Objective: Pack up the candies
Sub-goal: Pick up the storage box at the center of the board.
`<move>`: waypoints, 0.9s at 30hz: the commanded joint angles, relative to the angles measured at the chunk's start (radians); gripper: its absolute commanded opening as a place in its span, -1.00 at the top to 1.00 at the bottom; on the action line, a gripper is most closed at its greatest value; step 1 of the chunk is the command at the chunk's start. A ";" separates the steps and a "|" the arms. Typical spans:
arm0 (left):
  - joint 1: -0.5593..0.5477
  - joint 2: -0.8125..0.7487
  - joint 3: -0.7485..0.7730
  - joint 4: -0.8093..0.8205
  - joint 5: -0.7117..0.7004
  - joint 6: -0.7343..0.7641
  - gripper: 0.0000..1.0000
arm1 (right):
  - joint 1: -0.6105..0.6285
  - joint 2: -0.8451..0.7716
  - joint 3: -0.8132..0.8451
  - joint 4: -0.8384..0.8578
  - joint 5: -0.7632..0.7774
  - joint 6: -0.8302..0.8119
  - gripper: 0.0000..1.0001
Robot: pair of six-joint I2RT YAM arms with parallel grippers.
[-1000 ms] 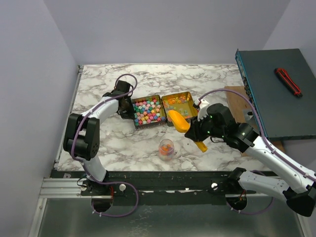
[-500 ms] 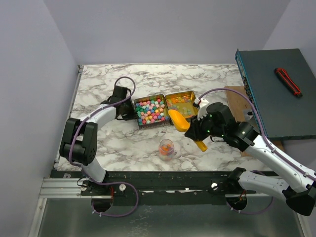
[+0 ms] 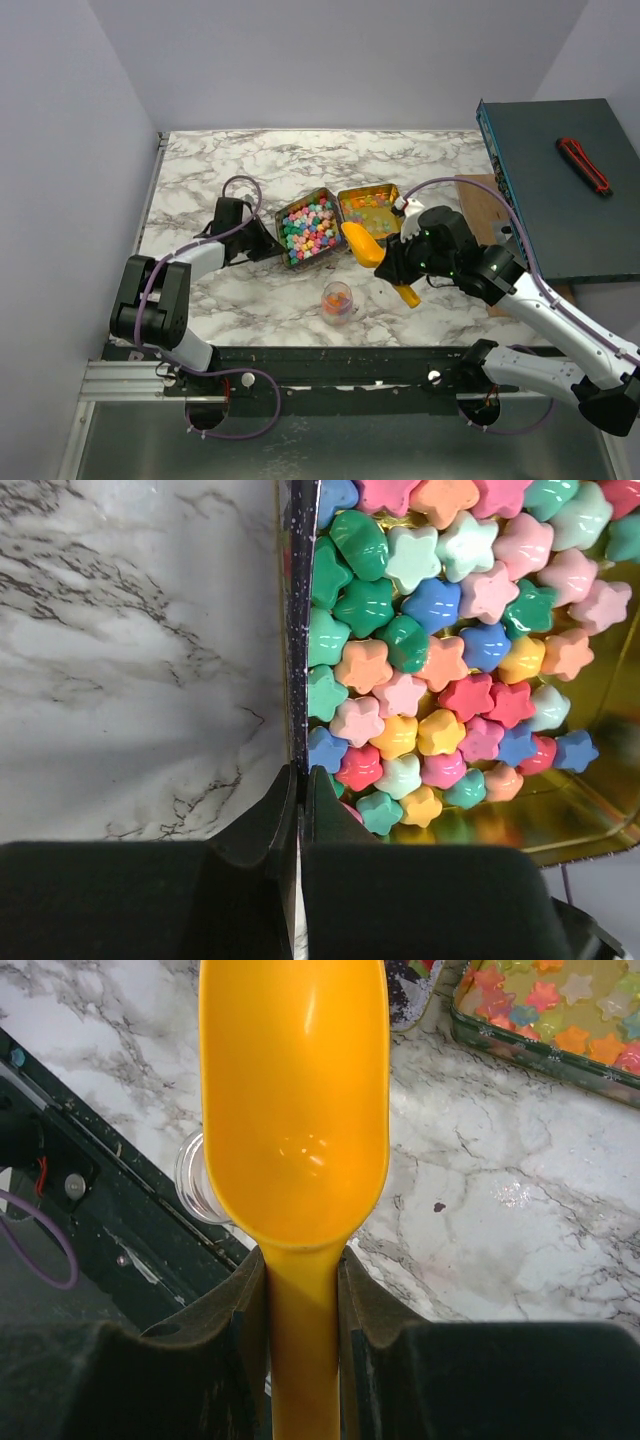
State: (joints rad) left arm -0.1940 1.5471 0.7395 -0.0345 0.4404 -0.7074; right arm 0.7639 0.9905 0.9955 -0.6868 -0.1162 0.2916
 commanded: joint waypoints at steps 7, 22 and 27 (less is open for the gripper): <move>0.041 -0.002 -0.130 0.220 0.172 -0.106 1.00 | -0.002 -0.005 0.040 -0.017 0.020 0.030 0.99; 0.055 -0.113 -0.155 0.259 0.175 -0.121 1.00 | -0.002 0.005 0.034 -0.009 0.000 0.039 0.99; 0.060 -0.097 -0.155 0.282 0.161 -0.142 1.00 | -0.002 0.004 0.029 -0.010 -0.004 0.041 0.99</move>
State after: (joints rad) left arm -0.1440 1.4631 0.5804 0.1345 0.5434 -0.8089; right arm 0.7639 0.9928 1.0096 -0.6975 -0.1169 0.3222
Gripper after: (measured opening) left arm 0.014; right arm 0.288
